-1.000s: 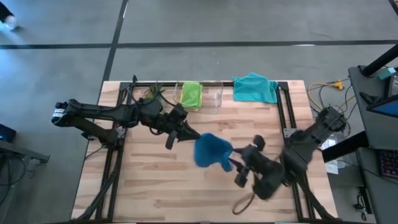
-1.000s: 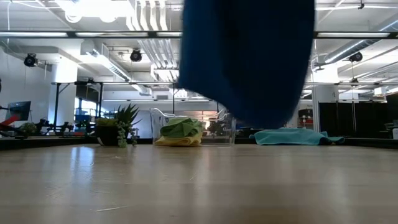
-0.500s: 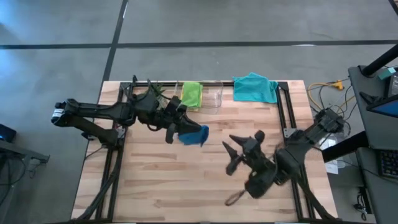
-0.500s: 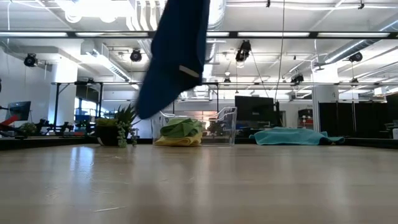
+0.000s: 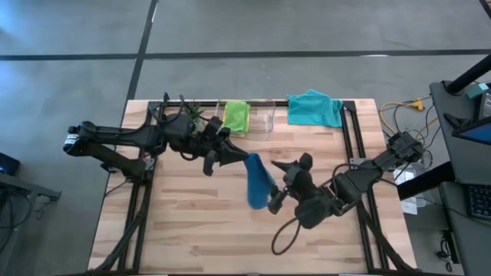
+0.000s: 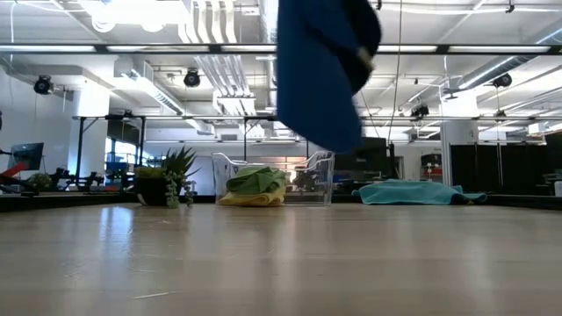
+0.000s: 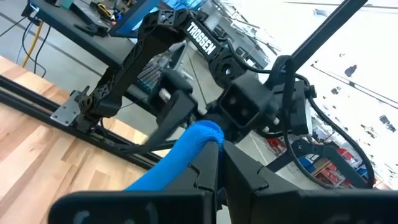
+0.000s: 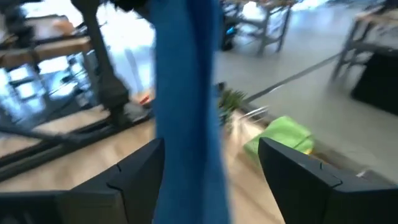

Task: Fold microfiber towels
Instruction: Fold the bottom blue towel

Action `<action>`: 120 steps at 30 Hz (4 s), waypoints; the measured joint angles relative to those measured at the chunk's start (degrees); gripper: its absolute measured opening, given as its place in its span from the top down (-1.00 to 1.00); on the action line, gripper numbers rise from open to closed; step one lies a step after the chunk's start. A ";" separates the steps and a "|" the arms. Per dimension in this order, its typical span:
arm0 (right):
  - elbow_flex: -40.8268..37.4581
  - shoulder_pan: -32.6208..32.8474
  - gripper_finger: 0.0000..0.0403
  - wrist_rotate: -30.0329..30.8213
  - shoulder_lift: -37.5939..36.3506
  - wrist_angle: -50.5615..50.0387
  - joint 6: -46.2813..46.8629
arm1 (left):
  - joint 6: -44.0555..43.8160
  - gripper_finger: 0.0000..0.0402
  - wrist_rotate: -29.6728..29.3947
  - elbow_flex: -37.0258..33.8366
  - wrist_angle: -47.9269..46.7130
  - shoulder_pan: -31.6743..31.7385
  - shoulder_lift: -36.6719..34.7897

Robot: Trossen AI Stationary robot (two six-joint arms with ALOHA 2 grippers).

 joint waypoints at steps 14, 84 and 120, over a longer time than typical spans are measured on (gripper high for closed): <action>-1.88 -1.66 0.23 -9.77 0.26 -5.14 2.37 | 0.00 1.00 4.24 1.71 0.00 0.00 -0.16; -1.86 -4.13 0.71 -21.00 -1.64 -1.52 7.47 | 6.39 1.00 4.57 4.75 -9.71 1.15 -7.44; 5.33 -7.96 0.16 -15.56 -0.51 22.44 -20.31 | 5.99 1.00 6.23 4.16 -9.09 1.18 -7.72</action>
